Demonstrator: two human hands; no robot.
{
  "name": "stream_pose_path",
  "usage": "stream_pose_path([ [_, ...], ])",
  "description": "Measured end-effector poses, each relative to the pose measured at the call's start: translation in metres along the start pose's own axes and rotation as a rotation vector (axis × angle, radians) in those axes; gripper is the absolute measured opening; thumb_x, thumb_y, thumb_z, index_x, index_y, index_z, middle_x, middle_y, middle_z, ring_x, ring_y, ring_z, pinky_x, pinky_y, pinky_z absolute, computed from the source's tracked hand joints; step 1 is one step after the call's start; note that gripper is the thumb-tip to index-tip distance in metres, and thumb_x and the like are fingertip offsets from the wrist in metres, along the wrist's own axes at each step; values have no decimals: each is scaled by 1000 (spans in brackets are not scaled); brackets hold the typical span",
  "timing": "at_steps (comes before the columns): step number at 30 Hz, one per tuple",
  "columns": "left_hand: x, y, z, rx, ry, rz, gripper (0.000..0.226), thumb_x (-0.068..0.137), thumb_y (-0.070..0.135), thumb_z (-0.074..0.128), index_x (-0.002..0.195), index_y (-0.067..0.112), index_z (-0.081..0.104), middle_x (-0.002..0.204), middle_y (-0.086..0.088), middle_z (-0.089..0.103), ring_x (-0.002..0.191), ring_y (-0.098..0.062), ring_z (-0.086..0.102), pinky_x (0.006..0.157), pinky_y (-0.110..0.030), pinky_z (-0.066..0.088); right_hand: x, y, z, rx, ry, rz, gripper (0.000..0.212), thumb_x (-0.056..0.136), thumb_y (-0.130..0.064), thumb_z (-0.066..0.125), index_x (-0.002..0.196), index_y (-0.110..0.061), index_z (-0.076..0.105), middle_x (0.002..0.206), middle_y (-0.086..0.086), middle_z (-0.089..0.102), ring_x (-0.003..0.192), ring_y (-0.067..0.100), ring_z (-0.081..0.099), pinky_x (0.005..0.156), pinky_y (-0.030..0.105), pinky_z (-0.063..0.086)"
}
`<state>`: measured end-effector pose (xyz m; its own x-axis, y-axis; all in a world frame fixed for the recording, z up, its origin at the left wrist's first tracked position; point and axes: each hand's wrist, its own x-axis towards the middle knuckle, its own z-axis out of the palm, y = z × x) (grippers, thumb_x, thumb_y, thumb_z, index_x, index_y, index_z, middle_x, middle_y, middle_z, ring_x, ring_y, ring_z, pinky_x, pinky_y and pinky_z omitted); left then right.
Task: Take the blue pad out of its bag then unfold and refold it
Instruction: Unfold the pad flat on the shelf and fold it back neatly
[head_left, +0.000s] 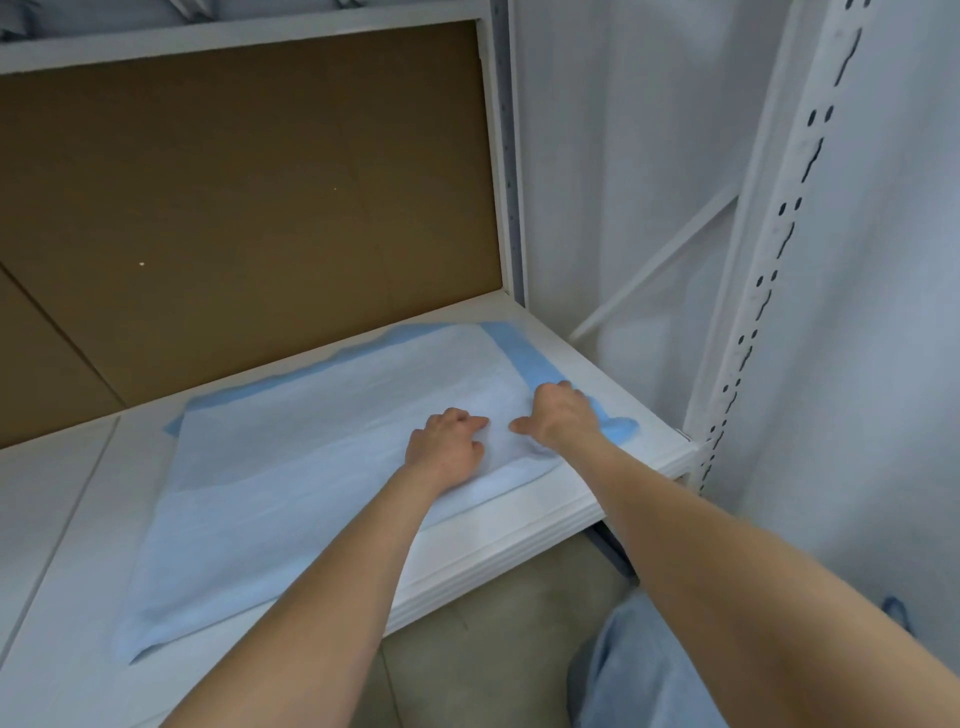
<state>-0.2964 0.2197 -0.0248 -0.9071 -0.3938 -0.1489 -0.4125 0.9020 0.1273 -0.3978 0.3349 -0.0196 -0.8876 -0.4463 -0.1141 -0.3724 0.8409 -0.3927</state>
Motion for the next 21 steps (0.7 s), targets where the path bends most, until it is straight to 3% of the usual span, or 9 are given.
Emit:
stream_pose_path([
  [3,2,-2,7,13,23,-5,48,97,29,34,145,34,31,151,2,28,136,-23,28,107,-40,29,3,-7,5,5,37,36,38,88,-35,64,116,-10,55,121,10,57,113,28,56,84,32,43],
  [8,3,-3,9,-10,54,-20,47,97,35,35,143,36,34,148,3,29,135,-21,28,106,-40,28,10,-12,5,96,40,87,28,88,-18,58,115,-10,54,117,9,58,109,29,58,81,33,44],
  [13,0,-3,9,-42,107,-6,45,97,34,33,143,36,34,147,5,31,134,-19,30,106,-38,26,19,-11,-3,346,-90,145,27,81,-17,66,98,-11,46,99,7,52,92,26,54,78,32,46],
  [21,-1,-3,10,-61,160,7,45,98,33,31,143,36,33,147,5,29,134,-17,29,105,-36,24,21,-13,-7,515,-146,158,22,87,-14,57,105,-5,49,103,10,48,92,27,46,77,31,40],
])
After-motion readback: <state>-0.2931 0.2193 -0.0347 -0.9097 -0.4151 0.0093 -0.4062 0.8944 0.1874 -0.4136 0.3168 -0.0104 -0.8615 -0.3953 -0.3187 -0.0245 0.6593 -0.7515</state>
